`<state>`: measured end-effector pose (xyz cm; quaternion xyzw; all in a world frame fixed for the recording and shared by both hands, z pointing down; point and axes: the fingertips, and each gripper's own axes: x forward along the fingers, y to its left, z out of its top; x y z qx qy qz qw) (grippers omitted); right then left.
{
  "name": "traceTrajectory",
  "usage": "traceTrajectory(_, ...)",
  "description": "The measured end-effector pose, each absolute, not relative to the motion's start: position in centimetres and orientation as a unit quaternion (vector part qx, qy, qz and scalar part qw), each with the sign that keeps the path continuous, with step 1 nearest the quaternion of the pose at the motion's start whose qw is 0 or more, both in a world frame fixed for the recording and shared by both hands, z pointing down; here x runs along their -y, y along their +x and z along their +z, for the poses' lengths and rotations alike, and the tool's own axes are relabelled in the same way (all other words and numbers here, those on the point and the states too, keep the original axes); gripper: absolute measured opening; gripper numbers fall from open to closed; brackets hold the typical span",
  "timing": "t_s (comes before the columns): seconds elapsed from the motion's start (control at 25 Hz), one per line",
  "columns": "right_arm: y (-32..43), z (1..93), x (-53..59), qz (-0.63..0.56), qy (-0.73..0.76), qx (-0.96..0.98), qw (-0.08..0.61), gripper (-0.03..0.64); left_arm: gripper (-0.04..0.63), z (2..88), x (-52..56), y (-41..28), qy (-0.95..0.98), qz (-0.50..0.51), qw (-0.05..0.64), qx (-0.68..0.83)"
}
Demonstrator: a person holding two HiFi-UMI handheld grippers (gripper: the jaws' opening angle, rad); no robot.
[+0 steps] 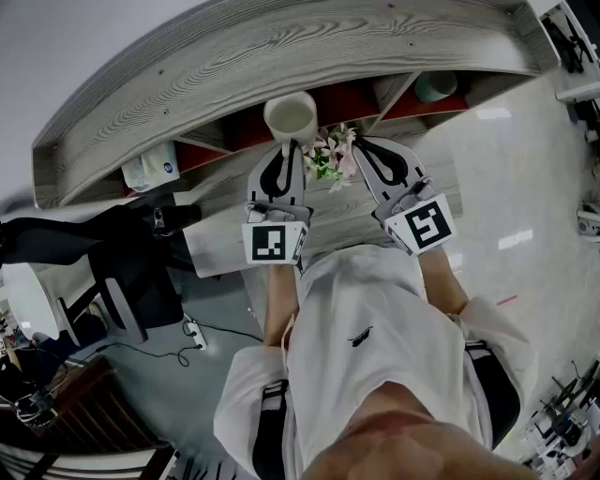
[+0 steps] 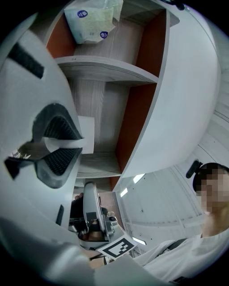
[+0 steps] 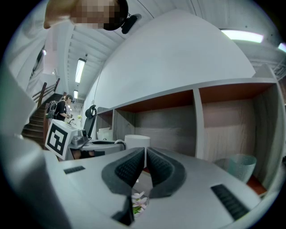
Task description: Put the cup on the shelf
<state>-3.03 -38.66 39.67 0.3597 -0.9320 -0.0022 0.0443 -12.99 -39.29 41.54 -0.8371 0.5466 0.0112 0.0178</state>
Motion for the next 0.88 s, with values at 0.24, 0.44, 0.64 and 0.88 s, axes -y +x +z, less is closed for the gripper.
traceTrajectory(0.24,-3.2,39.6,38.8,-0.002,0.357,0.933,0.042,0.037,0.051,41.7,40.0,-12.7,-0.836,0.006,0.016,-0.549)
traceTrajectory(0.44,-3.1,39.7,38.8,-0.002,0.356,0.933,0.041,0.037,0.051,41.9,40.8,-12.5,-0.833,0.005,0.013,-0.552)
traceTrajectory(0.64,-3.2,39.6,38.8,-0.001,0.356,0.934,0.040,0.037,0.051,42.1,41.3,-12.3,-0.833,0.002,0.009,-0.553)
traceTrajectory(0.88,-3.2,39.6,38.9,-0.001,0.357,0.933,0.041,0.037,0.051,42.5,41.9,-12.2,-0.833,-0.007,0.001,-0.553)
